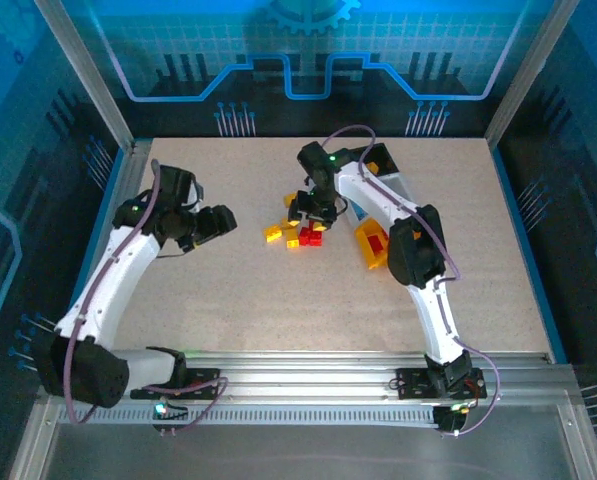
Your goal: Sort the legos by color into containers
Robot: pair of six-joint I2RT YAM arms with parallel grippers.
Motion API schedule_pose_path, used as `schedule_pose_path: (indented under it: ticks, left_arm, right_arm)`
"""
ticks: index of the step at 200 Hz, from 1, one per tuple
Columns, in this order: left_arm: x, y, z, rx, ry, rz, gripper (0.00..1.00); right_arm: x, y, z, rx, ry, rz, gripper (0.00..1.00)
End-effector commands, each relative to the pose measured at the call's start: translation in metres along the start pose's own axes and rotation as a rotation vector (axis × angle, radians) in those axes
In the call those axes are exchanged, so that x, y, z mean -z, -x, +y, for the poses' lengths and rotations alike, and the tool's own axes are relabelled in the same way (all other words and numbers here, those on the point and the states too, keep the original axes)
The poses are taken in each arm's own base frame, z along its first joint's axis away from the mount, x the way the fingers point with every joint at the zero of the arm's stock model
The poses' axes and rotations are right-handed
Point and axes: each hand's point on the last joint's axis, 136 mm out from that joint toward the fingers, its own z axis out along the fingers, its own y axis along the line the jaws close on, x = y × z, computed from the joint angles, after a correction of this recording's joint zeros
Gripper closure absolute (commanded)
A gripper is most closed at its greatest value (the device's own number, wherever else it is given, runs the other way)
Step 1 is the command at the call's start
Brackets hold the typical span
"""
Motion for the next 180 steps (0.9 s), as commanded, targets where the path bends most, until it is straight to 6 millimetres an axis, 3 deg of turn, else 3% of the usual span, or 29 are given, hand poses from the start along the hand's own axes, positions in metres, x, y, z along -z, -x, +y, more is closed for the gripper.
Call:
schedule_pose_path:
  ticks: [1, 34, 122, 180]
  left_arm:
    - [0.010, -0.014, 0.015, -0.036, 0.041, 0.010, 0.24]
    - [0.018, -0.020, 0.020, -0.045, 0.045, -0.002, 0.23]
    - [0.011, -0.026, 0.024, -0.037, 0.039, 0.022, 0.23]
    - [0.012, -0.030, 0.030, -0.030, 0.045, 0.019, 0.22]
  right_arm:
    - [-0.014, -0.009, -0.011, -0.036, -0.094, 0.049, 0.42]
    - [-0.022, -0.006, -0.017, -0.052, -0.137, 0.040, 0.43]
    - [-0.041, -0.004, -0.010, -0.046, -0.156, 0.056, 0.51]
    - [-0.043, -0.009, -0.013, -0.037, -0.179, 0.066, 0.72]
